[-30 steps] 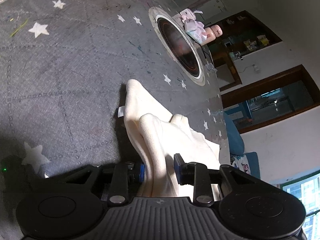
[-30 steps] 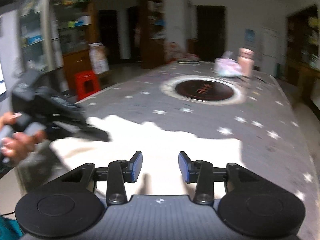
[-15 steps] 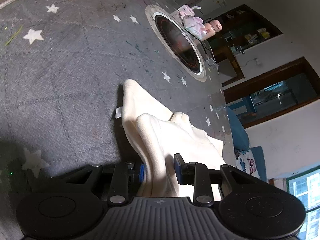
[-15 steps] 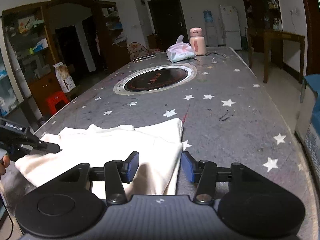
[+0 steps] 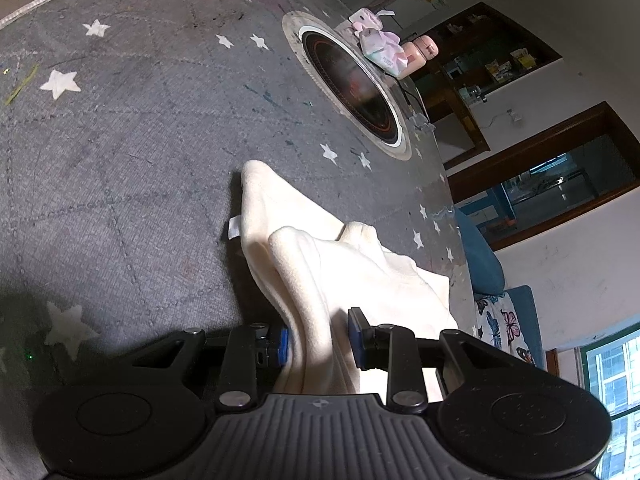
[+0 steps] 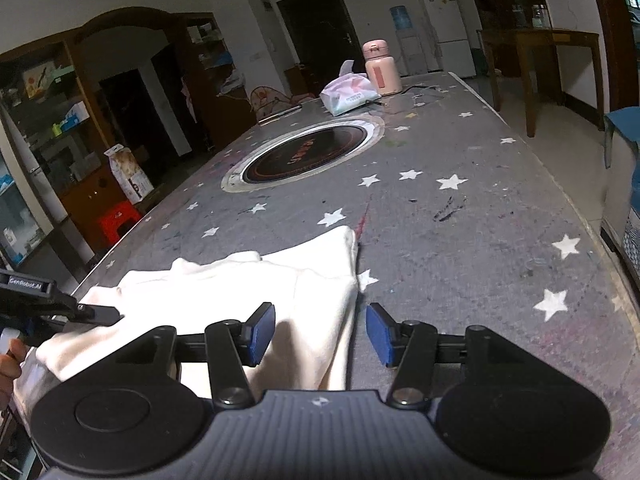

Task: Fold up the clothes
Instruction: 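Lift the sweatshirt edge with both grippers and fold it over the body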

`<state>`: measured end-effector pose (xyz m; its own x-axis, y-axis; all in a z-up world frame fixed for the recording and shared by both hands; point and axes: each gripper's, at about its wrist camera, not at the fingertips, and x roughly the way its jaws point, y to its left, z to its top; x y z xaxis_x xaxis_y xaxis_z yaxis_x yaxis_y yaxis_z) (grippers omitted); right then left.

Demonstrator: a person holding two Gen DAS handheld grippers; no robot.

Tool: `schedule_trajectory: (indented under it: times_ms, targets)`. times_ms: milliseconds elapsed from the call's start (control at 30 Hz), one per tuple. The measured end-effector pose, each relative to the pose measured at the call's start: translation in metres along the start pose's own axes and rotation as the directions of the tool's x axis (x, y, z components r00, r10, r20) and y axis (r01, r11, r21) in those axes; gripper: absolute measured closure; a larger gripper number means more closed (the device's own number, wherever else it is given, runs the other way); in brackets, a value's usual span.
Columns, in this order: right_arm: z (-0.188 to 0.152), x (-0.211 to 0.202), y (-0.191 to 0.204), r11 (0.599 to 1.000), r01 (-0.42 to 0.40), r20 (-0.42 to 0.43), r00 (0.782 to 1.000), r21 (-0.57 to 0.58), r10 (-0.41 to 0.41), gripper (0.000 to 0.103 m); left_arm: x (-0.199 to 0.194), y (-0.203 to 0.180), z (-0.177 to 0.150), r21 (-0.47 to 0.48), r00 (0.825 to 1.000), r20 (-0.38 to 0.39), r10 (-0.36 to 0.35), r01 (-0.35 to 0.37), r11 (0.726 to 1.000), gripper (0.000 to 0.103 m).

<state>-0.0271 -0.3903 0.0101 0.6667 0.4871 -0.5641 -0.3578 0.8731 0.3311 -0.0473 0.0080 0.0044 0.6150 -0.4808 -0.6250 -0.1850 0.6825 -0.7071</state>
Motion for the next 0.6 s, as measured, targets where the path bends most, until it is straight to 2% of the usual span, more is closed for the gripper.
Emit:
schedule_trajectory:
  times_ms: [167,367,433,500,600]
  targets:
    - [0.003,0.007,-0.006,1.000,0.002,-0.017,1.000,0.028,-0.002,0.052,0.000,-0.001,0.000,0.005,1.000,0.001,0.001,-0.001,1.000,0.072]
    - [0.006,0.017,-0.002,1.000,-0.001,-0.029,1.000,0.015,0.001,0.058,0.001,-0.003,-0.001,0.026,1.000,0.000,0.010,-0.010,1.000,0.072]
    - [0.007,0.022,0.003,1.000,-0.005,-0.034,0.999,0.004,0.005,0.064,0.001,-0.005,-0.001,0.038,1.000,0.000,0.017,-0.017,0.999,0.072]
    - [0.007,0.024,0.006,1.000,-0.004,-0.038,0.999,0.001,0.004,0.079,0.001,-0.008,-0.002,0.055,1.000,0.000,0.029,-0.029,0.998,0.074]
    - [0.007,0.022,0.007,1.000,-0.014,-0.025,1.000,0.018,0.014,0.091,0.002,-0.016,-0.002,0.100,0.998,0.001,0.060,-0.059,0.993,0.076]
